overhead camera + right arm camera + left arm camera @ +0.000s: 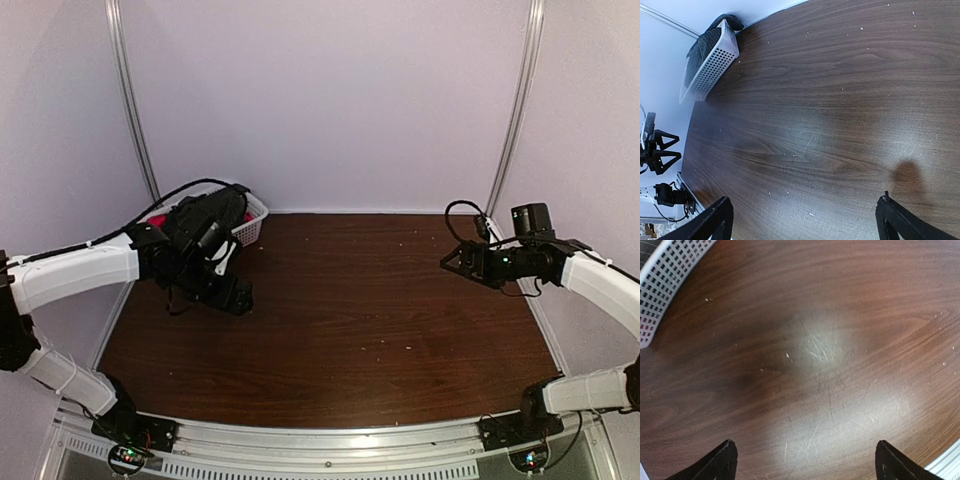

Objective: Fold and stack the mixed laundry pile
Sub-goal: Pick up the crumpled T-shirt from the bin.

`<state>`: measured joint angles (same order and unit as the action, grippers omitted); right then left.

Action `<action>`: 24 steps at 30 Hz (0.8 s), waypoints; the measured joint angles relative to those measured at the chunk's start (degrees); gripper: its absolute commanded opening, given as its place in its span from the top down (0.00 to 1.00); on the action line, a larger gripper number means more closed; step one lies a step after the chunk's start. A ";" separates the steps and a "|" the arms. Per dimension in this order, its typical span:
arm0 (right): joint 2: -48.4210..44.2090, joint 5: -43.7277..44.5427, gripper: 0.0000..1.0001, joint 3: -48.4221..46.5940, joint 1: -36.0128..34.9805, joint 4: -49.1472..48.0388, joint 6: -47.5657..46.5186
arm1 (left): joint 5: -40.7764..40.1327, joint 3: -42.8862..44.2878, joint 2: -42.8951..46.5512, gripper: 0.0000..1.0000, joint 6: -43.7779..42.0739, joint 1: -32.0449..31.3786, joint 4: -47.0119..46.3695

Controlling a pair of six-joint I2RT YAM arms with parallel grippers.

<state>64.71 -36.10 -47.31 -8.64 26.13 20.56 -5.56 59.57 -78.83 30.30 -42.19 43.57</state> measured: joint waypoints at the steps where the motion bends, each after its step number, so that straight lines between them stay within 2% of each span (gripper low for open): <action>1: 0.02 0.02 0.00 -0.28 0.00 -0.02 -0.02 | -0.44 0.81 0.07 0.02 -0.07 0.57 -0.17; 6: 2.54 -0.02 0.00 -3.72 0.00 -0.39 -0.57 | 0.04 13.33 -3.45 0.02 -2.14 11.28 0.17; 12: 8.07 -0.13 0.00 -8.20 0.00 -1.92 -0.66 | -0.20 36.20 -15.67 0.02 -4.22 26.36 0.50; 17: 11.32 -0.17 0.00 -11.43 0.02 -1.97 -1.07 | -0.22 49.29 -27.43 0.02 -3.98 33.66 1.40; 24: 15.17 -1.09 0.00 -13.33 0.22 -2.58 -1.07 | -1.44 62.86 -45.81 0.02 -3.89 37.44 2.32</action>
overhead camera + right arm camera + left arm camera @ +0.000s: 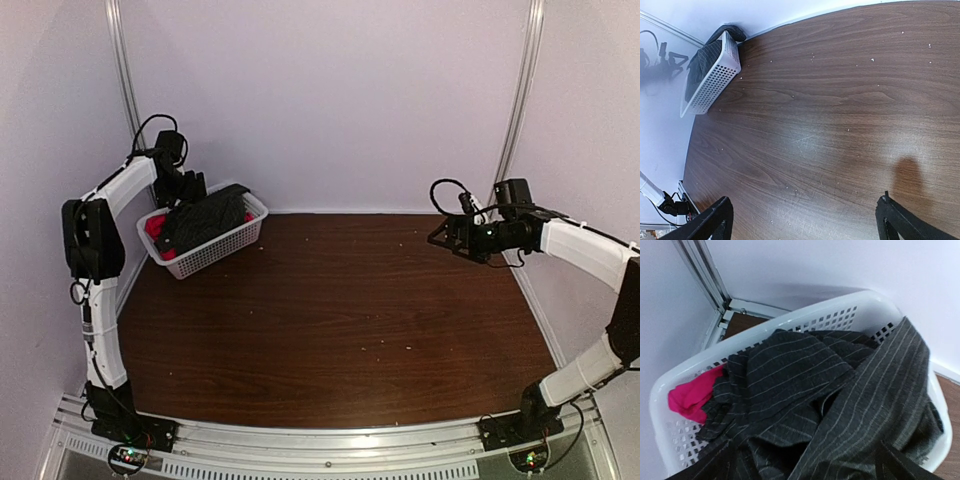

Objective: Fold and stack the mixed laundry pile
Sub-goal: Pick up the crumpled T-shirt from the bin, then place the crumpled T-shirt at the center of the board.

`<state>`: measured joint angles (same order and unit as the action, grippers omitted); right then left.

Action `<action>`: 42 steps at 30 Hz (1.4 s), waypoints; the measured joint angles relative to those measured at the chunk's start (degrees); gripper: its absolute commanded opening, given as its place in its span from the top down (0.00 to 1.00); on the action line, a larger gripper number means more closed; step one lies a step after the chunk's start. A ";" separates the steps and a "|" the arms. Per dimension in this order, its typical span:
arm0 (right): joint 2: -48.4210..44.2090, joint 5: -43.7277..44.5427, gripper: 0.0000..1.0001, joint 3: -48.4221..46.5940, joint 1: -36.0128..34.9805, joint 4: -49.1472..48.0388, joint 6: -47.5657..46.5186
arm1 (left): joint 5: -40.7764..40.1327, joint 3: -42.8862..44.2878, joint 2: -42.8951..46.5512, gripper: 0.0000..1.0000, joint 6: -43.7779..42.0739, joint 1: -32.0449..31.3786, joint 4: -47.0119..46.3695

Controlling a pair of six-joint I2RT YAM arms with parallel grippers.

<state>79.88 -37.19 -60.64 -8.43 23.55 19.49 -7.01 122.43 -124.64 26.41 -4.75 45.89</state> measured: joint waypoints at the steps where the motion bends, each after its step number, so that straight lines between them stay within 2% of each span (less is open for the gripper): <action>1: 0.55 -0.17 0.00 -0.17 0.09 -0.09 -0.02 | -0.15 1.36 -2.43 0.02 -0.04 0.00 0.22; 3: 1.51 -0.39 0.00 -0.39 0.13 -0.20 -0.02 | -0.22 3.04 -6.25 0.06 -0.26 -0.13 0.61; 6: 2.80 -0.55 0.00 -1.20 0.33 -0.24 -0.04 | 0.15 4.92 -11.30 0.27 -0.98 -0.24 1.20; 12: 3.76 -0.79 0.00 -2.47 0.81 -0.22 -0.04 | 1.88 7.80 -14.67 1.00 -3.17 -0.28 2.47; 16: 3.76 -1.22 0.00 -2.86 0.81 -0.48 0.02 | 4.87 12.70 -14.51 1.00 -4.15 -0.28 2.64; 20: 3.74 -1.60 0.00 -2.86 0.81 -0.83 0.24 | 9.33 13.77 -11.30 1.00 -4.24 -0.28 1.44; 30: 0.52 -1.86 0.00 -2.82 0.81 -2.10 1.86 | 23.78 15.21 7.08 1.00 -2.27 -3.56 -7.17; 35: -1.97 -2.14 0.00 -1.88 0.81 -3.74 3.48 | 30.62 18.99 14.10 1.00 2.03 -9.88 -14.05; 42: -3.10 -2.49 0.00 -0.85 0.79 -4.72 5.20 | 36.44 21.14 16.44 1.00 5.90 -23.02 -22.01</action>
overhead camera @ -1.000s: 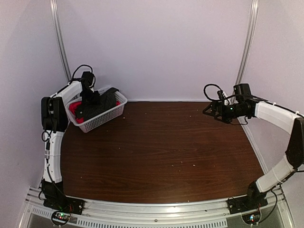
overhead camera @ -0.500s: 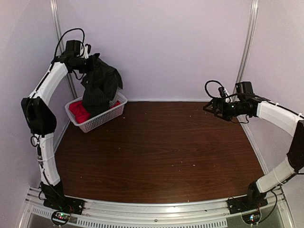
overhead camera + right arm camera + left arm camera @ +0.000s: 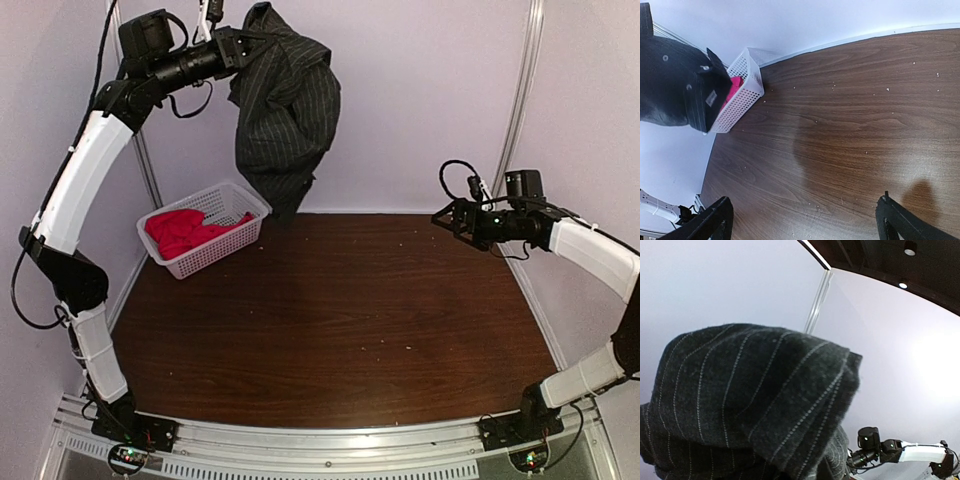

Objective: Fold and stack the mixed laundry pile
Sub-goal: Place the crumpled T-shirt at the center of the board, then move the crumpled T-shirt to the center of the board.

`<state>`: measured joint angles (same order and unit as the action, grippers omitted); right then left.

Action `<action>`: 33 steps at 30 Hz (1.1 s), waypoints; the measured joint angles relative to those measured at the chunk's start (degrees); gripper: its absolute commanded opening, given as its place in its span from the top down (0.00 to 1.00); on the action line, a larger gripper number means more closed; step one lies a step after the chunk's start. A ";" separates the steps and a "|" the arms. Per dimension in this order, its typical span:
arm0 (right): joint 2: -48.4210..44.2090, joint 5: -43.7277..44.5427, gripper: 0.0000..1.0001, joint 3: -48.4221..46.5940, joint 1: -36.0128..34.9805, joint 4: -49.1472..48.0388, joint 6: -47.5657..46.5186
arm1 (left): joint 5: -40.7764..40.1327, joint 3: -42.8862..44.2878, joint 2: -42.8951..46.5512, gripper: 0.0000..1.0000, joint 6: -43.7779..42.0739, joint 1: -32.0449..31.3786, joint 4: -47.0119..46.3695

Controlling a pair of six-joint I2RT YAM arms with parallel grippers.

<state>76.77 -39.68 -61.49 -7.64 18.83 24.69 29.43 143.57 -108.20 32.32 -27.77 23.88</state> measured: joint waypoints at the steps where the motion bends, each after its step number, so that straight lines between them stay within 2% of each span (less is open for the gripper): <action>1: -0.13 0.00 0.00 0.04 0.00 -0.11 0.22 | 0.37 -0.52 -0.02 1.00 -0.04 -1.29 0.04; 4: -0.66 -0.02 0.00 0.07 0.02 -0.24 0.76 | 1.05 -4.20 0.28 1.00 -1.36 -3.74 1.05; 6: -1.14 0.00 0.00 0.15 0.00 -0.28 0.85 | 1.53 -9.55 1.07 1.00 -2.97 -4.22 2.49; 8: -1.79 0.07 0.00 0.52 0.02 -0.24 0.96 | 0.96 -17.40 2.67 0.64 -5.20 -4.20 5.03; 9: -2.21 0.13 0.00 0.76 0.02 -0.17 0.96 | -0.37 -22.36 3.65 0.49 -6.29 -4.11 6.91; 12: -3.06 0.52 0.00 1.14 0.02 0.46 0.81 | -5.49 -40.63 7.10 0.26 -6.58 -2.45 10.23; 14: -3.56 0.81 0.00 1.57 0.00 0.94 0.57 | -6.88 -55.17 10.05 0.14 -5.27 1.53 10.56; 15: -3.85 0.96 0.00 1.97 0.00 1.22 0.46 | -8.28 -61.57 11.32 0.12 -4.50 4.22 10.97; 17: -4.17 0.98 0.00 2.67 -0.11 1.92 0.11 | -11.06 -68.94 13.18 0.12 -4.07 8.46 12.28; 19: -4.28 1.09 0.01 3.69 -0.59 2.69 -0.13 | -13.20 -72.15 15.43 0.13 -4.31 10.67 13.49; 22: -4.28 1.31 0.03 5.25 -3.10 4.55 -0.39 | -13.60 -72.87 19.23 0.16 -6.23 9.01 12.37; 26: -3.34 2.47 0.07 5.75 -10.12 7.58 -1.09 | -13.09 -74.01 21.29 0.18 -8.83 5.55 9.97; 29: -1.49 3.50 0.10 5.79 -15.23 9.22 -1.53 | -12.68 -74.77 18.78 0.17 -10.27 3.21 9.29; 33: 1.99 3.56 0.13 6.97 -19.65 8.70 -0.57 | -12.35 -72.13 10.43 0.11 -11.47 -0.15 8.74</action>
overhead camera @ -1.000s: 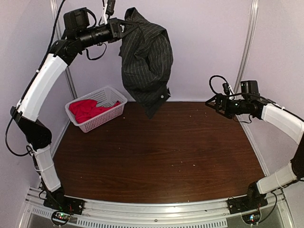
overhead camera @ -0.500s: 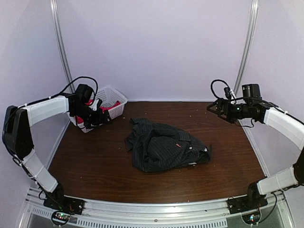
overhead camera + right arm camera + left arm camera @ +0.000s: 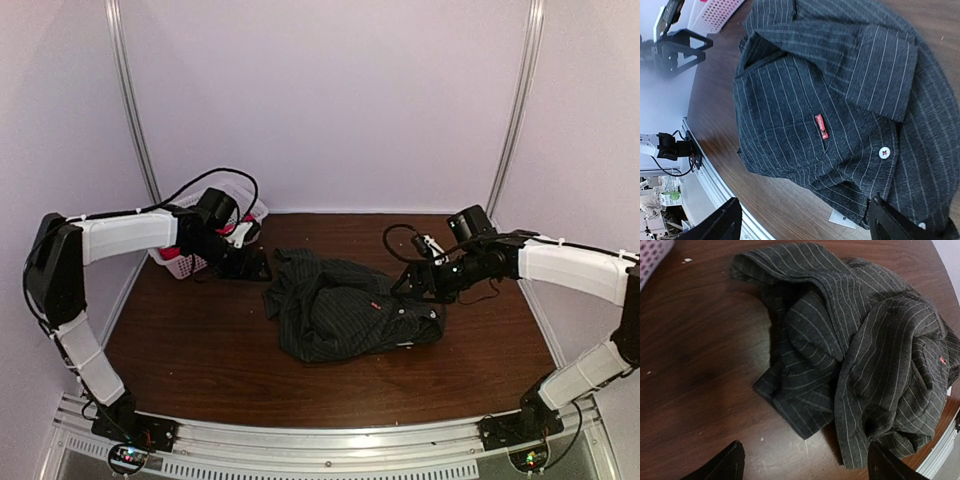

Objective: Fold and stack the mixed laundry pile
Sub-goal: Move the crumpled T-shirt to the center of the board.

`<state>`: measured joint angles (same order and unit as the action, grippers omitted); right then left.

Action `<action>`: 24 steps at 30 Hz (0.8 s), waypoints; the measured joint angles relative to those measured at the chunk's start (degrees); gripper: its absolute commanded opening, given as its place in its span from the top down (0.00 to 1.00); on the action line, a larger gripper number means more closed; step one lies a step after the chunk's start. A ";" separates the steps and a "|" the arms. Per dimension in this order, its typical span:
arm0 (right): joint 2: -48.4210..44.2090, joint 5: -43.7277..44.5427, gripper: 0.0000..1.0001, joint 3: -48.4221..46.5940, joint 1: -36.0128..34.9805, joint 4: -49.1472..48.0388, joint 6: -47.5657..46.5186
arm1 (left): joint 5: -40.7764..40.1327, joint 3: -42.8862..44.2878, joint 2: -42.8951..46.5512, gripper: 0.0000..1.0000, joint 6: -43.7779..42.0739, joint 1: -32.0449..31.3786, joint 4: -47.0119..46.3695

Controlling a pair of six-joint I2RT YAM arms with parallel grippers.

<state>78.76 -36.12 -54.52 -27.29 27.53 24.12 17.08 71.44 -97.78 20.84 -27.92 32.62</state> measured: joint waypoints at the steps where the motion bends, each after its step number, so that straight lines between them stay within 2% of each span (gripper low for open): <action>1: 1.16 -0.22 0.14 0.87 -0.68 -0.81 0.52 | 0.15 1.88 -2.91 0.12 -0.20 -1.11 0.07; 3: 3.89 -0.94 0.14 2.75 -1.51 -2.08 1.73 | 0.09 6.29 -8.66 0.16 -0.57 -3.34 -0.07; 8: 12.11 -1.09 0.17 3.96 -1.51 -2.91 2.78 | -0.66 14.34 -17.77 0.50 -0.11 -6.97 -0.22; 11: 18.64 -1.01 0.20 0.79 0.04 -1.68 1.84 | -2.84 15.19 -19.37 0.83 0.68 -7.21 0.66; 13: 21.44 -0.66 0.21 -2.82 2.01 -1.01 0.94 | -4.28 14.27 -19.06 1.00 1.25 -6.95 1.14; 16: 25.77 0.87 0.21 -8.63 5.68 0.20 -0.92 | -6.25 8.83 -16.55 1.00 0.79 -6.71 1.57; 21: 33.97 5.73 0.23 -22.05 10.80 4.57 -4.74 | -6.99 -5.51 -7.39 1.00 0.87 -6.62 3.48; 22: 34.95 6.23 0.23 -24.06 11.28 4.98 -5.33 | -6.62 -7.17 -5.66 0.87 0.72 -6.62 3.87; 23: 35.76 6.51 0.23 -26.18 11.65 5.62 -6.08 | -6.01 -8.76 -3.63 0.69 0.50 -6.62 4.09; 24: 35.93 6.58 0.23 -27.65 11.74 5.99 -6.78 | -5.38 -9.68 -1.70 0.59 0.04 -6.62 4.20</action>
<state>114.69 -29.54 -82.17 -15.55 33.52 17.34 11.70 61.76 -99.48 20.88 -34.54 36.82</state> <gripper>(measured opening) 0.771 0.055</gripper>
